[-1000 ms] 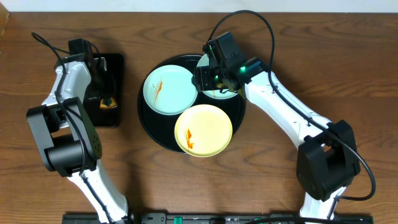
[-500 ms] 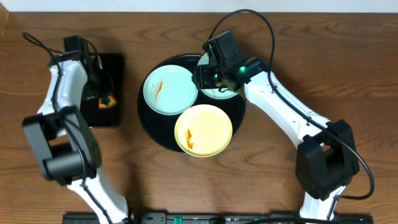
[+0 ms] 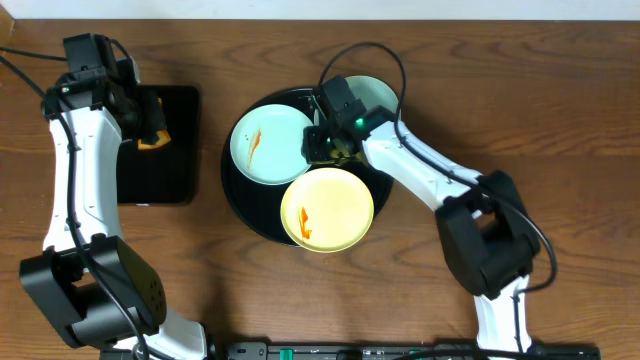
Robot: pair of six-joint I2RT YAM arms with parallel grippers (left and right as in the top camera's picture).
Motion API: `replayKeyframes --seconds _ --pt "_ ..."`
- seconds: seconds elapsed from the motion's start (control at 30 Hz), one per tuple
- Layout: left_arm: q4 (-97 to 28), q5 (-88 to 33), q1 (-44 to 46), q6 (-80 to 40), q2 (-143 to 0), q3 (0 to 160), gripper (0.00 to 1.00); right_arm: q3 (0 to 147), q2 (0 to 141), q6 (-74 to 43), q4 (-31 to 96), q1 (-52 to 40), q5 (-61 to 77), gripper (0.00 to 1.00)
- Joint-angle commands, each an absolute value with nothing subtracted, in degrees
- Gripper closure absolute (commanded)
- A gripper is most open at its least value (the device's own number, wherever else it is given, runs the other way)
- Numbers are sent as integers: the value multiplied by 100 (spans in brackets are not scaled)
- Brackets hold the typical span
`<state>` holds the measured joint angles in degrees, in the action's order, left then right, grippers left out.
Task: Clean dirty plates on tray and stack at the side
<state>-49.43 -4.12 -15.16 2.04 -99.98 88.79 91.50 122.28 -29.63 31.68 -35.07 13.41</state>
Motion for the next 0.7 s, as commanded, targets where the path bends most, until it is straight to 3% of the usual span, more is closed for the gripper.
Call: replayKeyframes --seconds 0.0,0.13,0.47,0.67 --pt "-4919 -401 -1505 408 -9966 8986 93 9258 12414 -3081 3124 -3583 1288 60" --pt "-4917 -401 -1503 427 -9966 8986 93 9258 12490 -3081 3092 -3647 1271 59" --pt "-4836 -624 -1492 449 -9966 8986 92 9258 12711 -3264 3089 -3760 884 79" --pt "-4711 -620 -1317 493 -9966 8986 93 9255 12825 -3345 3107 -3760 676 83"
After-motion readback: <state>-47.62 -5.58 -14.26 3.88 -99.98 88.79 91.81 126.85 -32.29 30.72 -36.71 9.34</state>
